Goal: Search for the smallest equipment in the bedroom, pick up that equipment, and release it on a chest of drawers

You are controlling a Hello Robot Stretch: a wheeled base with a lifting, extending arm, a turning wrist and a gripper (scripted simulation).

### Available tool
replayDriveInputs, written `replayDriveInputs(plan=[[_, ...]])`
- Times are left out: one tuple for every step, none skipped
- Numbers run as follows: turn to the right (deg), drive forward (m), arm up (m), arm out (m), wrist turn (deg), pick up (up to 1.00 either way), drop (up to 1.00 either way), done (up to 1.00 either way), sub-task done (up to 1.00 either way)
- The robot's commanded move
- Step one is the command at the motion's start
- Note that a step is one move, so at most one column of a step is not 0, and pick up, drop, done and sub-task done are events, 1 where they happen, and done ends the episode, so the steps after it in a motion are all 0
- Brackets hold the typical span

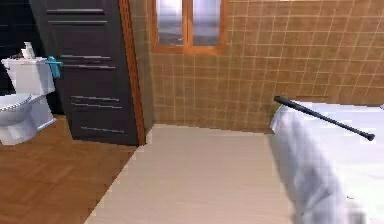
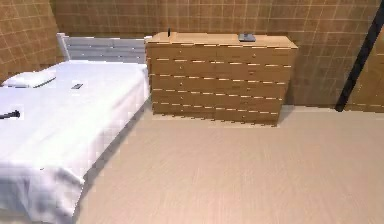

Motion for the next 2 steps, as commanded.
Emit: replayDriveInputs(plan=[[45.0, 0.0, 0.0, 0.0, 0.0, 0.0, 0.0, 0.0, 0.0], [36.0, 0.0, 0.0, 0.0, 0.0, 0.0, 0.0, 0.0, 0.0]])
